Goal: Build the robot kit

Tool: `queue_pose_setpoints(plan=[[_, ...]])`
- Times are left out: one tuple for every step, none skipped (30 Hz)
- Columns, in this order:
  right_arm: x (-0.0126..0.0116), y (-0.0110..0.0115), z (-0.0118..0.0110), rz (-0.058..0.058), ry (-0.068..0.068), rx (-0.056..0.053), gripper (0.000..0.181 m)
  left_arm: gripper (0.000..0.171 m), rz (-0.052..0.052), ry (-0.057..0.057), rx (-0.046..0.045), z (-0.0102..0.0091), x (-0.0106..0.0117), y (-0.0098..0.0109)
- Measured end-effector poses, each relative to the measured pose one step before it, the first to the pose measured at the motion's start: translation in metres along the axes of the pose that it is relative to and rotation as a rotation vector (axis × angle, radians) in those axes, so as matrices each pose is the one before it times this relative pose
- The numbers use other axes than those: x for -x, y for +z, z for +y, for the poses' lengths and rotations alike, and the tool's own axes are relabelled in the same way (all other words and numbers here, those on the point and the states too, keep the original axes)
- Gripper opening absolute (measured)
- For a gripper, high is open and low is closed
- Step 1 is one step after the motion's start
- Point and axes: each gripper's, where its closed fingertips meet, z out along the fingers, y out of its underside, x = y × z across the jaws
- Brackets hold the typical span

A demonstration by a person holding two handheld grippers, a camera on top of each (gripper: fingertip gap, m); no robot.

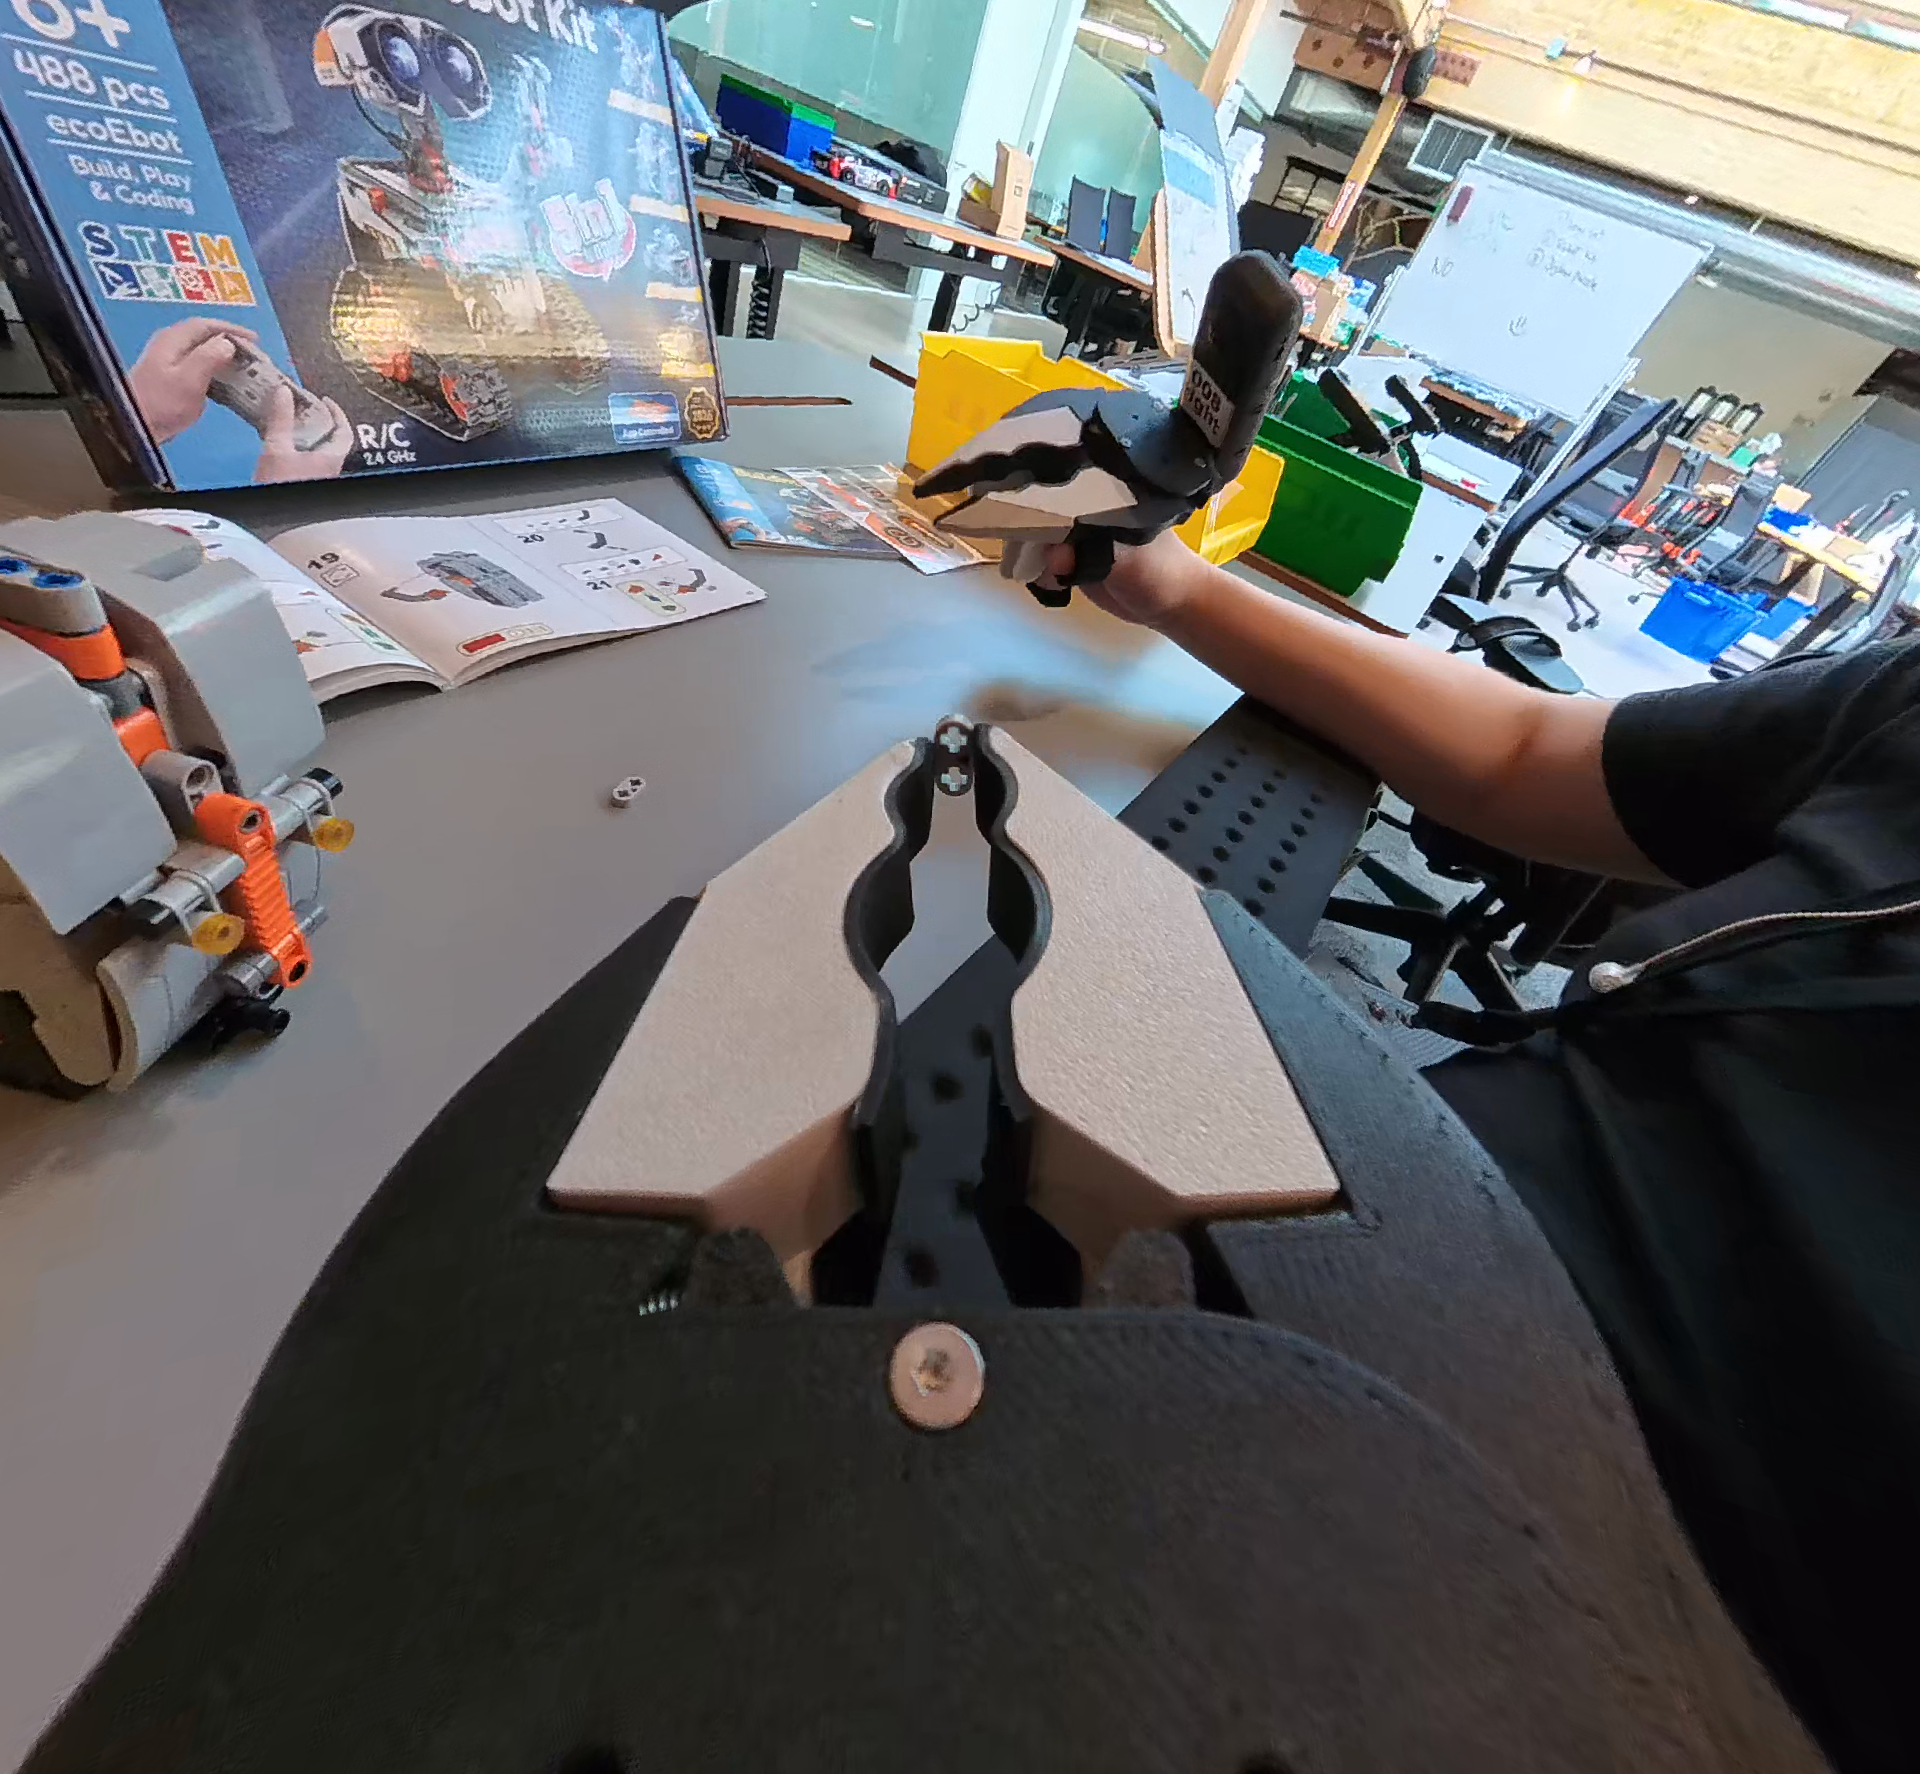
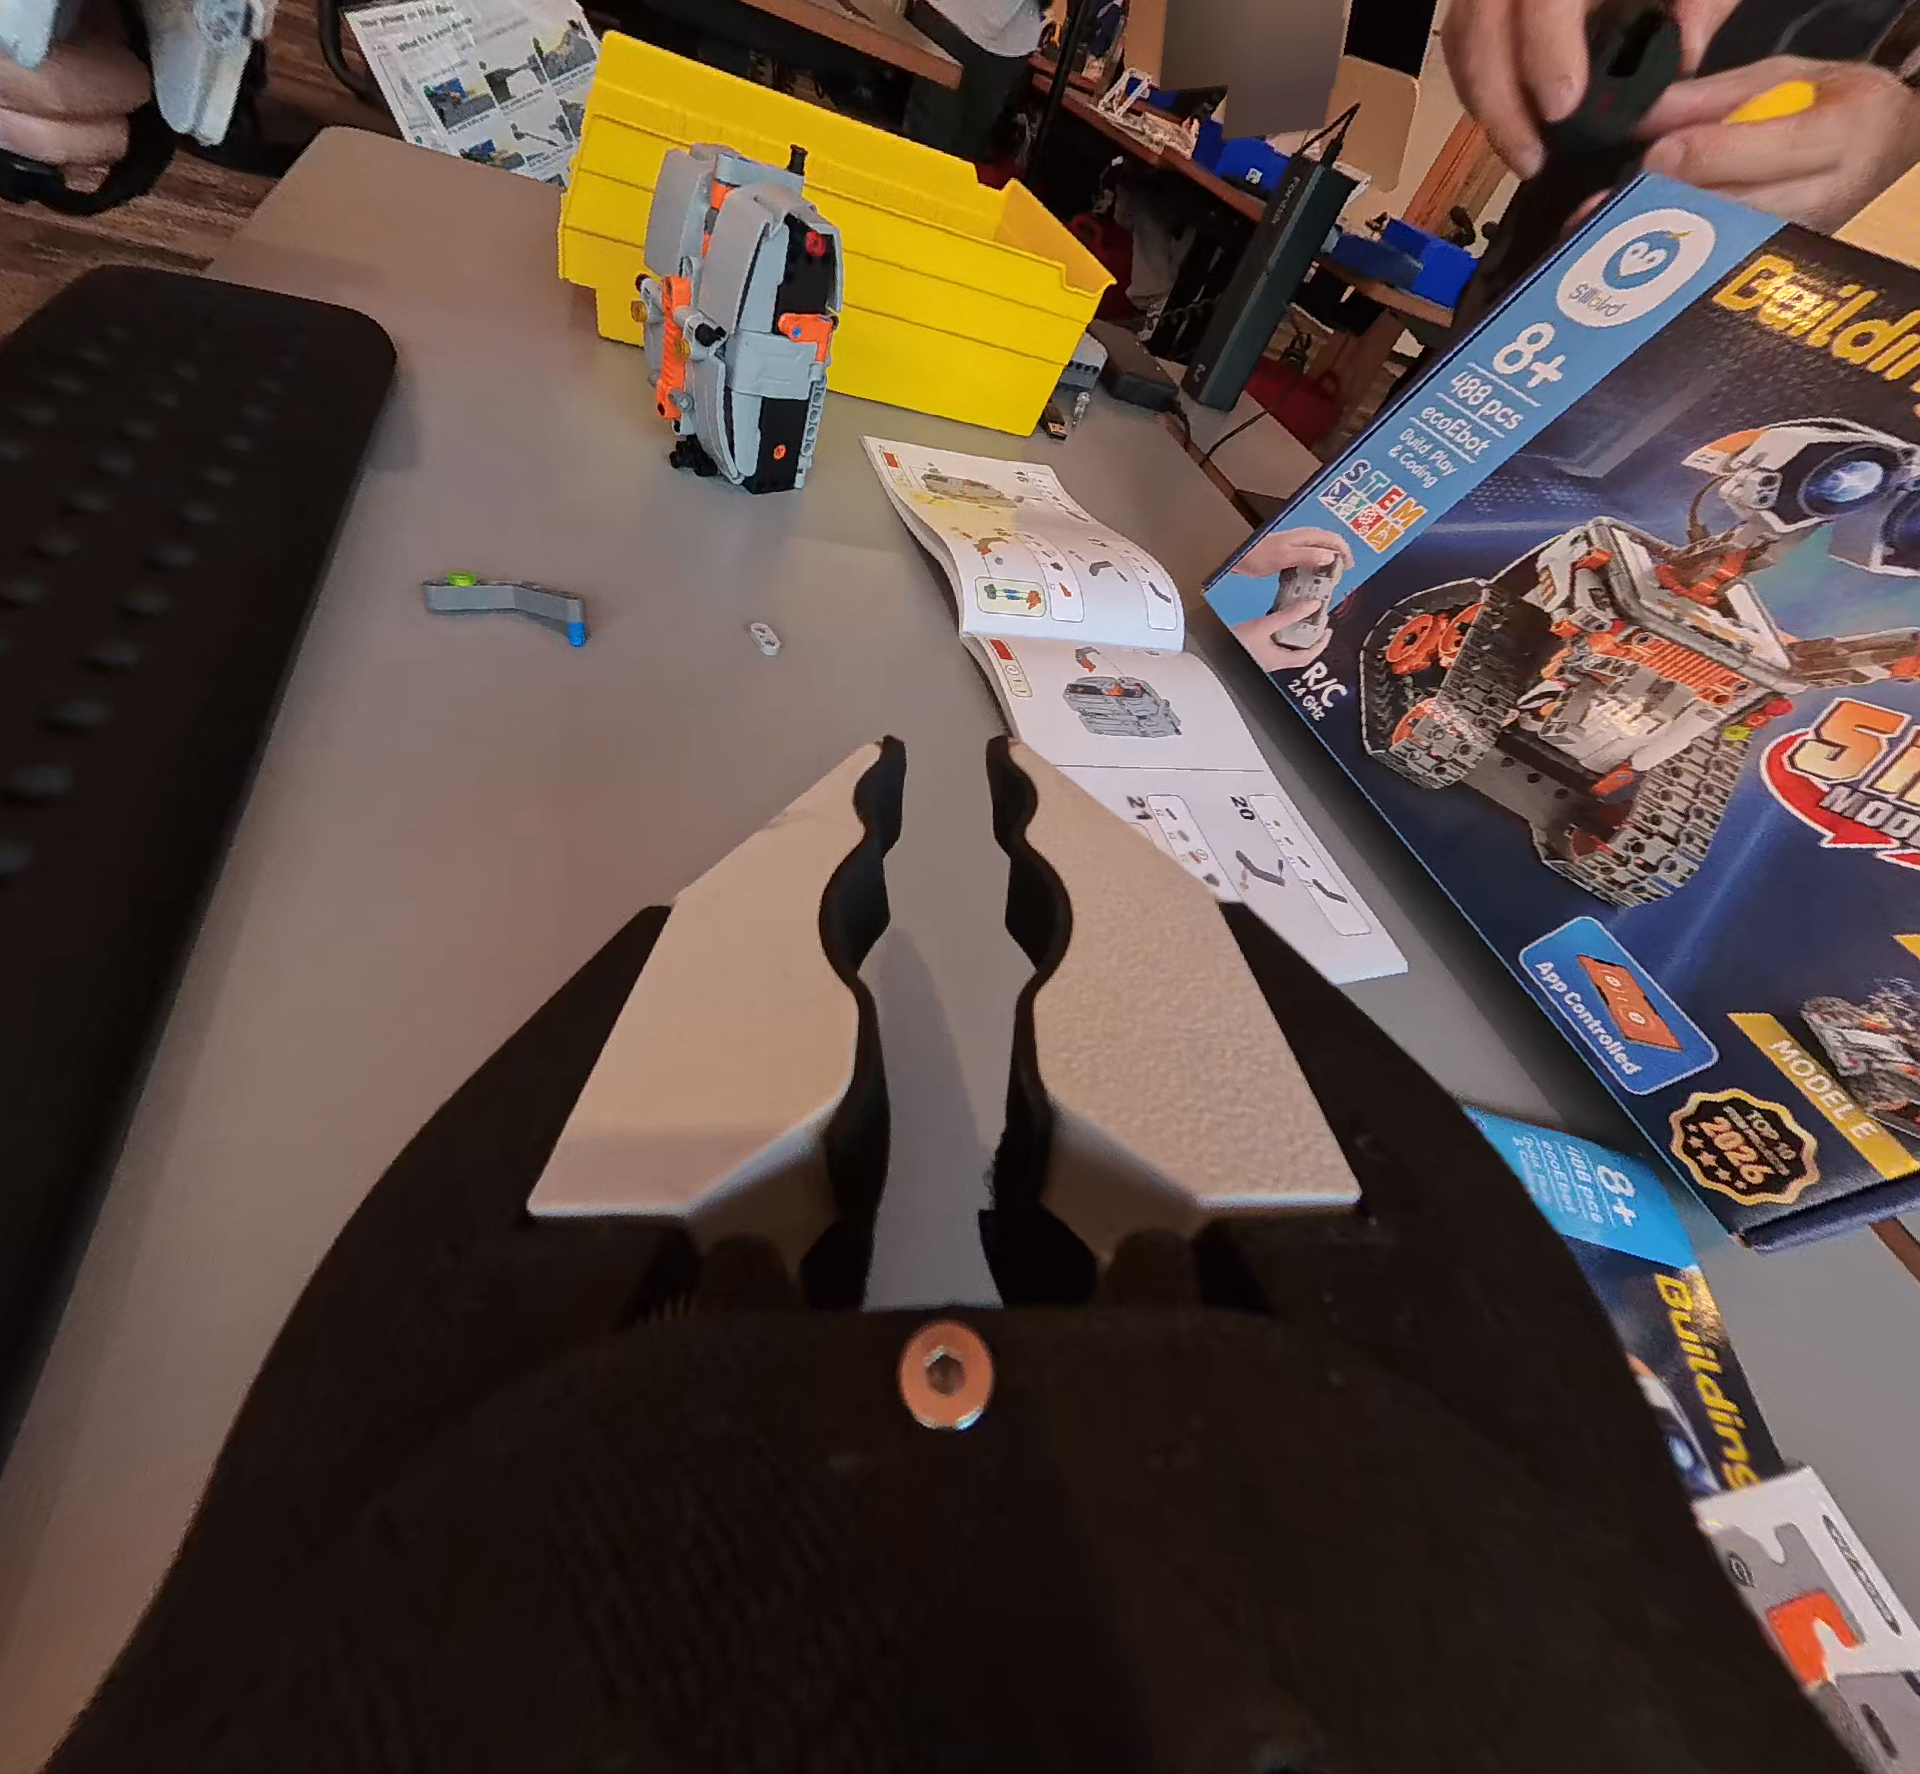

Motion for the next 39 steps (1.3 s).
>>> queue_pose_setpoints(plan=[[0.00050, 0.00060, 0.00095, -0.0016, 0.0003, 0.0043, 0.016, 0.005, 0.0092, -0.0049, -0.00781, -0.00080, -0.00043, -0.00006], [0.00029, 0.00059, 0.00080, -0.0007, -0.0006, 0.0031, 0.016, 0.005, 0.0061, -0.0048, -0.00692, -0.00045, 0.00000, -0.00033], [0.00047, 0.00047, 0.00059, -0.0029, 0.0024, 0.0010, 0.016, 0.005, 0.0051, -0.0057, -0.00638, -0.00018, 0.00007, -0.00029], [0.00029, 0.00046, 0.00073, -0.0038, 0.0049, 0.0009, 0.017, 0.005, 0.0062, -0.0067, -0.00548, -0.00006, -0.00014, -0.00050], [-0.00029, 0.00039, 0.00071, 0.0001, 0.0048, 0.0014, 0.017, 0.005, 0.0048, -0.0066, -0.00544, -0.00004, -0.00002, -0.00058], [-0.00076, 0.00006, 0.00026, 0.0036, 0.0023, -0.0006, 0.018, 0.005, 0.0019, -0.0054, -0.00635, -0.00014, 0.00041, -0.00074], [-0.00077, -0.00016, -0.00007, 0.0043, 0.0006, -0.0015, 0.019, 0.005, 0.0001, -0.0041, -0.00463, -0.00015, 0.00052, -0.00087], [-0.00126, -0.00057, -0.00047, 0.0065, 0.0003, -0.0024, 0.019, 0.005, -0.0014, -0.0033, -0.00222, -0.00015, 0.00082, -0.00092], [-0.00168, -0.00085, -0.00095, 0.0085, 0.0003, -0.0037, 0.020, 0.005, -0.0022, -0.0026, -0.00229, -0.00040, 0.00073, -0.00092], [-0.00197, -0.00128, -0.00133, 0.0098, 0.0009, -0.0053, 0.021, 0.005, -0.0015, -0.0016, -0.00372, -0.00078, 0.00034, -0.00096], [-0.00208, -0.00140, -0.00157, 0.0101, 0.0010, -0.0066, 0.021, 0.005, -0.0001, -0.0013, -0.00435, -0.00106, 0.00009, -0.00106], [-0.00227, -0.00155, -0.00166, 0.0114, 0.0001, -0.0073, 0.022, 0.005, 0.0016, -0.0020, -0.00425, -0.00108, -0.00042, -0.00085], [-0.00297, -0.00182, -0.00177, 0.0151, -0.0013, -0.0078, 0.022, 0.005, 0.0023, -0.0019, -0.00353, -0.00086, -0.00055, -0.00082], [-0.00321, -0.00177, -0.00177, 0.0166, -0.0018, -0.0092, 0.023, 0.005, 0.0015, -0.0010, -0.00162, -0.00053, -0.00057, -0.00060], [-0.00279, -0.00170, -0.00188, 0.0118, 0.0011, -0.0101, 0.023, 0.005, -0.0015, 0.0006, 0.00127, -0.00006, -0.00023, -0.00058], [-0.00249, -0.00140, -0.00141, 0.0091, 0.0042, -0.0083, 0.023, 0.005, -0.0047, 0.0022, 0.00163, -0.00010, 0.00030, -0.00061], [-0.00307, -0.00119, -0.00088, 0.0130, 0.0033, -0.0061, 0.023, 0.005, -0.0045, 0.0018, 0.00053, -0.00037, 0.00027, -0.00061], [-0.00243, -0.00105, -0.00068, 0.0100, 0.0026, -0.0052, 0.023, 0.005, -0.0029, -0.0012, -0.00103, -0.00104, 0.00019, -0.00059], [-0.00148, -0.00087, -0.00037, 0.0046, 0.0042, -0.0033, 0.023, 0.005, 0.0012, -0.0036, -0.00313, -0.00155, -0.00054, -0.00052], [-0.00066, -0.00072, -0.00013, 0.0005, 0.0038, -0.0006, 0.023, 0.005, 0.0041, -0.0025, -0.00390, -0.00177, -0.00115, -0.00039], [-0.00043, -0.00061, -0.00024, 0.0017, 0.0008, 0.0010, 0.023, 0.005, 0.0025, 0.0016, -0.00335, -0.00159, -0.00121, -0.00041], [-0.00003, -0.00043, -0.00103, 0.0032, -0.0043, -0.0025, 0.022, 0.005, -0.0017, 0.0059, -0.00037, -0.00107, -0.00088, -0.00032], [0.00097, -0.00006, -0.00135, -0.0015, -0.0076, -0.0039, 0.022, 0.005, -0.0063, 0.0085, 0.00289, -0.00041, -0.00034, -0.00048], [0.00136, 0.00029, -0.00063, -0.0046, -0.0092, 0.0013, 0.022, 0.005, -0.0082, 0.0079, 0.00481, -0.00011, 0.00006, -0.00064], [0.00142, 0.00053, -0.00001, -0.0047, -0.0108, 0.0052, 0.020, 0.005, -0.0065, 0.0054, 0.00590, -0.00016, -0.00012, -0.00073], [0.00172, 0.00043, 0.00055, -0.0059, -0.0118, 0.0069, 0.018, 0.005, -0.0054, 0.0033, 0.00546, -0.00041, -0.00018, -0.00086], [0.00236, 0.00048, 0.00105, -0.0111, -0.0114, 0.0098, 0.015, 0.005, -0.0070, 0.0053, 0.00460, -0.00088, 0.00030, -0.00089], [0.00261, 0.00034, 0.00133, -0.0122, -0.0126, 0.0126, 0.012, 0.005, -0.0109, 0.0103, 0.00662, -0.00106, 0.00128, -0.00100], [0.00137, 0.00012, 0.00084, -0.0034, -0.0185, 0.0093, 0.011, 0.005, -0.0175, 0.0109, 0.01049, -0.00199, 0.00283, -0.00123], [0.00085, 0.00009, 0.00071, -0.0007, -0.0188, 0.0056, 0.009, 0.005, -0.0191, 0.0100, 0.00907, -0.00370, 0.00322, -0.00146], [0.00070, 0.00014, 0.00094, -0.0025, -0.0110, 0.0072, 0.007, 0.005, -0.0132, 0.0135, 0.00309, -0.00496, 0.00224, -0.00163], [0.00096, 0.00032, 0.00113, -0.0066, -0.0020, 0.0093, 0.005, 0.005, -0.0123, 0.0165, 0.00261, -0.00500, 0.00219, -0.00128], [0.00105, 0.00020, -0.00039, -0.0108, 0.0027, 0.0057, 0.002, 0.005, -0.0218, 0.0168, 0.00808, -0.00380, 0.00392, -0.00087], [-0.00133, 0.00006, -0.00248, 0.0008, -0.0054, -0.0030, 0.000, 0.005, -0.0287, 0.0169, 0.01045, -0.00287, 0.00505, -0.00020], [-0.00535, 0.00023, -0.00406, 0.0186, -0.0095, -0.0063, 0.000, 0.005, -0.0227, 0.0131, 0.00752, -0.00278, 0.00393, 0.00032], [-0.00798, 0.00049, -0.00635, 0.0225, -0.0057, -0.0071, 0.000, 0.005, -0.0100, 0.0076, 0.00248, -0.00331, 0.00180, 0.00099], [-0.00879, 0.00111, -0.00822, 0.0147, 0.0016, -0.0065, 0.000, 0.005, -0.0002, 0.0044, -0.00146, -0.00361, 0.00007, 0.00119], [-0.00784, 0.00173, -0.00864, -0.0027, 0.0132, -0.0028, 0.000, 0.005, -0.0003, 0.0047, -0.00559, -0.00424, -0.00002, 0.00131], [-0.00534, 0.00248, -0.00738, -0.0298, 0.0276, 0.0097, 0.001, 0.005, -0.0063, 0.0052, -0.00849, -0.00453, 0.00083, 0.00146]])
